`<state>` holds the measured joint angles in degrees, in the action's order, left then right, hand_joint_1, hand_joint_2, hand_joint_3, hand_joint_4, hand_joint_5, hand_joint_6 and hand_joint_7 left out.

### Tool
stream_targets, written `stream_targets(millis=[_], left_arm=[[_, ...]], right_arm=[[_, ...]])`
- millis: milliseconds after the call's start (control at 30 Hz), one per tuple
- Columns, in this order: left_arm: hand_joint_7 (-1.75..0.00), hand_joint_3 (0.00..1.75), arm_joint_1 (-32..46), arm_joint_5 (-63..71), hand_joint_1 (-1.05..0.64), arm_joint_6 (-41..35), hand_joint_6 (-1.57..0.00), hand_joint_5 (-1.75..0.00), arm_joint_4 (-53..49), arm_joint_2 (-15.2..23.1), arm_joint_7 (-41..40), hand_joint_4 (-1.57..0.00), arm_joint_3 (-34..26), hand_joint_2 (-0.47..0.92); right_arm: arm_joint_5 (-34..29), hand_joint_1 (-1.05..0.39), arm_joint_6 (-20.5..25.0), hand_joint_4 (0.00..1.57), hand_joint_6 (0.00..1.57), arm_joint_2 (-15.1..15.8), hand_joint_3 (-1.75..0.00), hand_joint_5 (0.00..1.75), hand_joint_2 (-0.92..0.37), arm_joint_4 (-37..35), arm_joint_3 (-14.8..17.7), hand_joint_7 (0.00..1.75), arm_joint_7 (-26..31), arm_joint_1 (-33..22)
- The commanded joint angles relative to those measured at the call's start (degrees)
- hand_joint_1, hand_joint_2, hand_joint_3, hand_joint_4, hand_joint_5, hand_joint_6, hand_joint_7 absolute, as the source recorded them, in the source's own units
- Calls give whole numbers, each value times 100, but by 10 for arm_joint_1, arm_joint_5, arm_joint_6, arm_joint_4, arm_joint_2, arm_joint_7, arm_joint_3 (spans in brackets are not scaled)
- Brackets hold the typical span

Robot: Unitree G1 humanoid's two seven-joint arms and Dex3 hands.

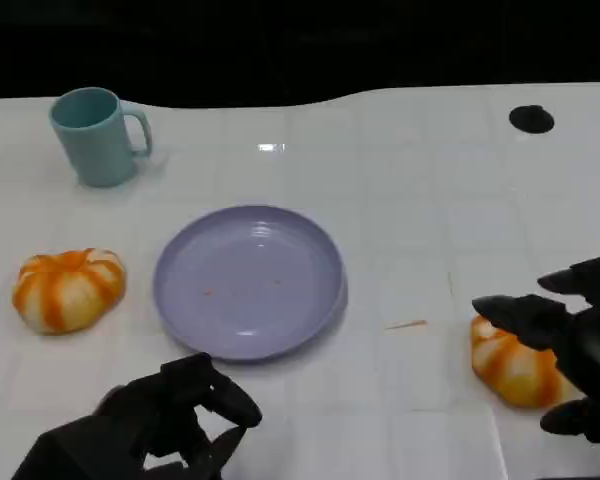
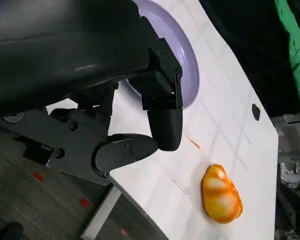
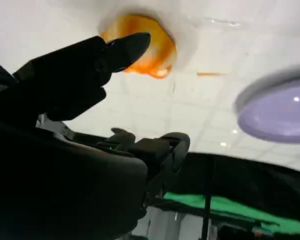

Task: Grasp the bread from the table and place it into the plate.

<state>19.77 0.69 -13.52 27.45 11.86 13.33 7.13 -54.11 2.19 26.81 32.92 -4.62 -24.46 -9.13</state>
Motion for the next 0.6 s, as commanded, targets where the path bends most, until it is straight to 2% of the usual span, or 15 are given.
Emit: stream_targets(millis=[33,300,600], left_arm=[[-125,69,0,-3,-23,-4,-63,-175,-1,4,4,-64,-1,79],[-125,68,-1,3,-24,-3,-64,-175,-1,5,1,-64,0,79],[-125,69,2,2,-25,-6,-64,-175,3,2,-1,-64,1,79]], right_arm=[[-15,-41,0,4,35,8,0,51,-76,-45,-10,0,9,21],[-21,-42,-5,17,39,8,-1,33,-79,-164,-39,1,48,67],[-7,-41,4,22,40,-2,-1,26,-85,-265,-73,1,82,117]])
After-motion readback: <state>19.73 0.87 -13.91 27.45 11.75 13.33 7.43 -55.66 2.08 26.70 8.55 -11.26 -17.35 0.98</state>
